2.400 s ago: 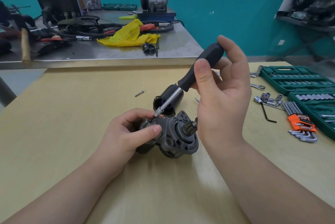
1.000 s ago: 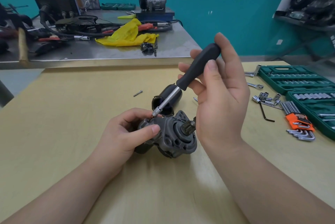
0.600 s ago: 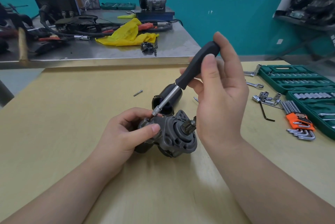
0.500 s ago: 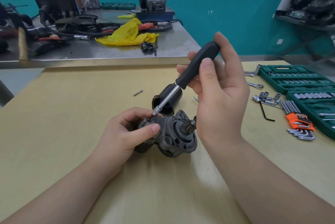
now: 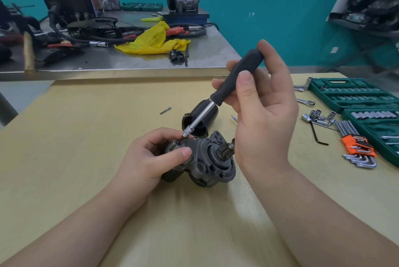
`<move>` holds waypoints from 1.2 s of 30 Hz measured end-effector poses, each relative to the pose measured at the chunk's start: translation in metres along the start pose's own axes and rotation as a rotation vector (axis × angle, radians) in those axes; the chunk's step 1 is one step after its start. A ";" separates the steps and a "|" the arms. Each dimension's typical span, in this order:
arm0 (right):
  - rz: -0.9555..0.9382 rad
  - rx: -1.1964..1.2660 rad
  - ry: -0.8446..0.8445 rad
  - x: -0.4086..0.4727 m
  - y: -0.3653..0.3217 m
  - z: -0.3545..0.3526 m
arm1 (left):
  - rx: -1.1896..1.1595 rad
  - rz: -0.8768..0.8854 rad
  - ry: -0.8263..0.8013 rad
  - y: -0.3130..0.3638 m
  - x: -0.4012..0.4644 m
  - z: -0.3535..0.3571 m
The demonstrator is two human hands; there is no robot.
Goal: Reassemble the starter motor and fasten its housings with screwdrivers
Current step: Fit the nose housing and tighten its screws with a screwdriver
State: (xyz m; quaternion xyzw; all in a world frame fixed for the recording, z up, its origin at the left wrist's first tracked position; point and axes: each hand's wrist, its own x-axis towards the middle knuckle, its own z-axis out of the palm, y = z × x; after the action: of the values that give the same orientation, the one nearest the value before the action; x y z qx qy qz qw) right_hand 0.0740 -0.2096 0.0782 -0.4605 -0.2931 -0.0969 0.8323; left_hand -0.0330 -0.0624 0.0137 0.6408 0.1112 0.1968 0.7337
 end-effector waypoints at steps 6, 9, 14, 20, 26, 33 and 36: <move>-0.040 -0.049 0.033 0.003 0.001 0.001 | -0.002 -0.002 0.009 0.000 0.000 0.000; -0.006 0.031 -0.004 0.001 0.004 -0.003 | -0.008 0.004 0.000 0.000 0.000 0.000; -0.002 0.030 -0.024 0.001 0.001 -0.001 | -0.005 0.002 -0.003 0.000 0.000 0.000; 0.009 0.028 0.000 0.001 0.003 -0.002 | -0.008 0.004 -0.014 0.000 0.000 0.001; 0.004 0.015 -0.001 0.001 0.000 -0.001 | -0.008 0.008 -0.010 0.000 0.000 0.000; -0.030 -0.032 0.058 0.002 0.000 -0.002 | -0.011 -0.001 -0.012 0.001 0.000 0.000; -0.001 0.021 0.025 0.000 0.001 -0.003 | -0.015 -0.001 -0.012 0.001 0.000 0.001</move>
State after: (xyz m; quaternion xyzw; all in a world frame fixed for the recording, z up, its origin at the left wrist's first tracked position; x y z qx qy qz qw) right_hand 0.0754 -0.2119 0.0759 -0.4501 -0.2838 -0.0999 0.8407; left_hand -0.0326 -0.0629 0.0149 0.6362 0.1056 0.1934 0.7393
